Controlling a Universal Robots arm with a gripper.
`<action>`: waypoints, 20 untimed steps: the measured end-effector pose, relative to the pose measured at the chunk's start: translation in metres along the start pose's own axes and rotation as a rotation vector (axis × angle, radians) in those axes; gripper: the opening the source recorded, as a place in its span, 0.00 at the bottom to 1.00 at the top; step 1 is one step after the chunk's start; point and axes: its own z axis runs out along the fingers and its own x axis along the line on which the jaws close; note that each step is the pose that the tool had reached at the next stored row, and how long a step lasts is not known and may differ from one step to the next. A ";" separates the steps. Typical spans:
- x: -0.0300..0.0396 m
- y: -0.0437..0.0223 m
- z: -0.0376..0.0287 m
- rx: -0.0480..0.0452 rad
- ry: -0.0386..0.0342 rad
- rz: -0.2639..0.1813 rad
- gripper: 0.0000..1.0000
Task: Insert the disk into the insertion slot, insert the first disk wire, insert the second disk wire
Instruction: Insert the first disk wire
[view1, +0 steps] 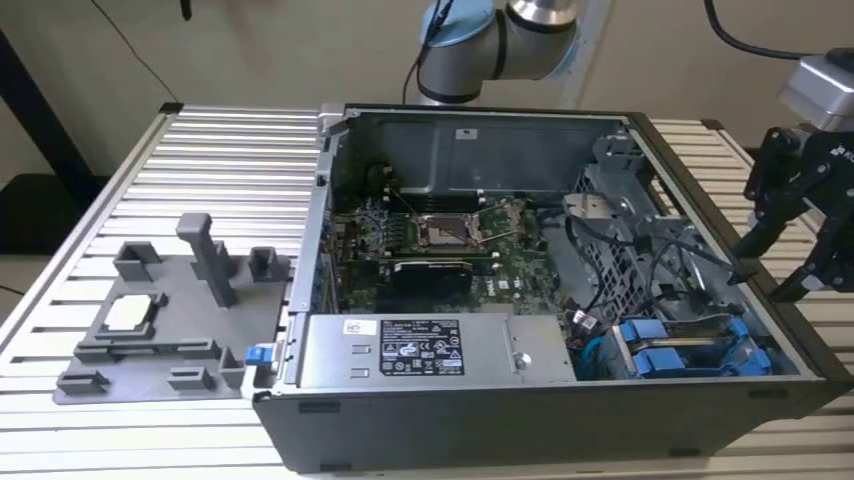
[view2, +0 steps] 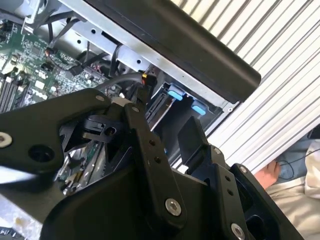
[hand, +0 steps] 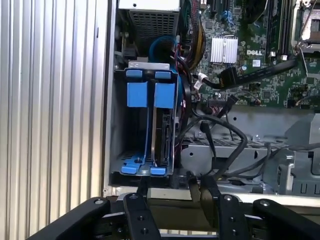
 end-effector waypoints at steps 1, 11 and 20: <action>-0.0003 -0.0001 0.0016 0.0023 0.0002 -0.010 0.53; -0.0035 -0.0021 0.0085 0.0029 0.0006 -0.082 0.53; -0.0172 -0.0098 0.0125 -0.0320 -0.0030 -0.084 0.53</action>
